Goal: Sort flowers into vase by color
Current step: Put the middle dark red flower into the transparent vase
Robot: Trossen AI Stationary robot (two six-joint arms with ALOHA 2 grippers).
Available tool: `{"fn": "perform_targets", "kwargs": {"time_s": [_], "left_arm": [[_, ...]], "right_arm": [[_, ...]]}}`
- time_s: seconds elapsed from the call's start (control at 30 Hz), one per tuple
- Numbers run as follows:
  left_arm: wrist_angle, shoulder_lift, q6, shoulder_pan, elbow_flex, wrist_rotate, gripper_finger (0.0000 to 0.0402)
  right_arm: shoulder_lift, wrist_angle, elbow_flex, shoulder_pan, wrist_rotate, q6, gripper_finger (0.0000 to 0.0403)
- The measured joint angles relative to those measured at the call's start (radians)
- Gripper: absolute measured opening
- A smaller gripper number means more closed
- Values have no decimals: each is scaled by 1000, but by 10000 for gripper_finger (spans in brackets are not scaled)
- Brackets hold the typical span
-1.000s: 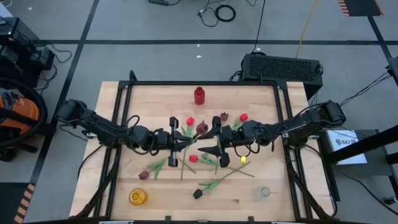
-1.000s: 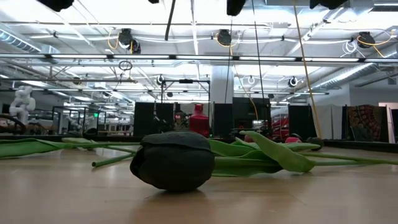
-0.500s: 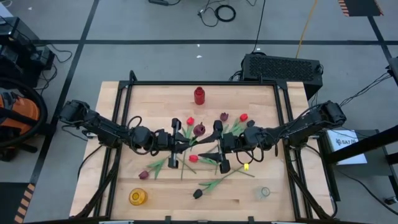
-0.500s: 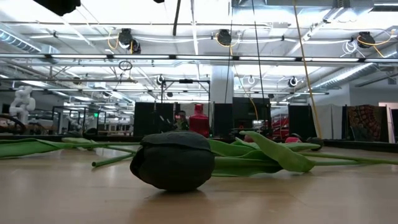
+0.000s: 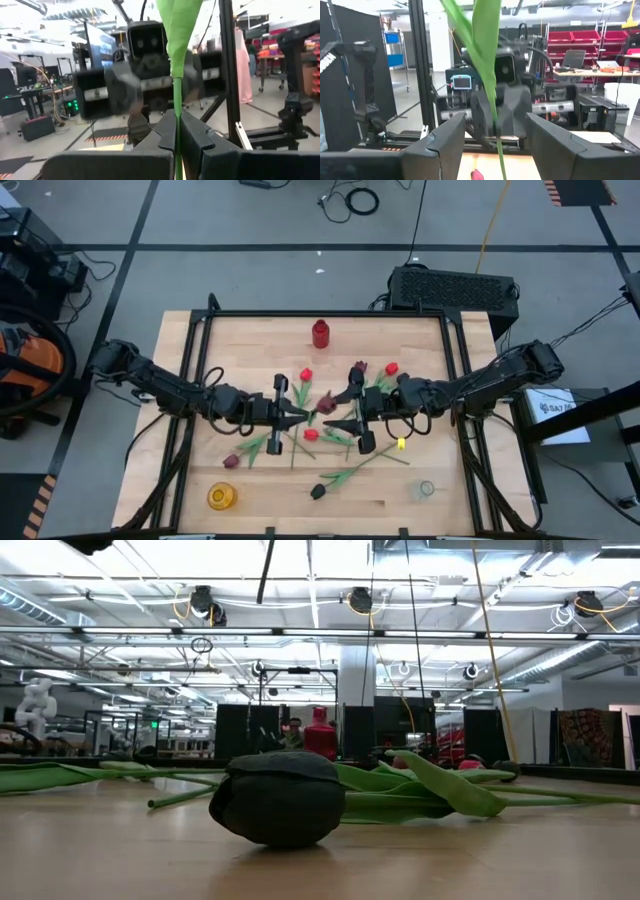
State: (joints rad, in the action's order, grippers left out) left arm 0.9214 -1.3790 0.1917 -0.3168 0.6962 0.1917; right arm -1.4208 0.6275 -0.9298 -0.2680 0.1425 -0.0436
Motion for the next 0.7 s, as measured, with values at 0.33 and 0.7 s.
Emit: {"fn": "perform_targets", "kwargs": {"time_s": [0.33,0.7], "left_arm": [[2,-94,-2,8,66,-9,12],[3,-171,-2,15,129,-7,12]], "right_arm": [[-12,11,2,0,-3,11,199],[-12,-10,3,0,-9,5,174]]}}
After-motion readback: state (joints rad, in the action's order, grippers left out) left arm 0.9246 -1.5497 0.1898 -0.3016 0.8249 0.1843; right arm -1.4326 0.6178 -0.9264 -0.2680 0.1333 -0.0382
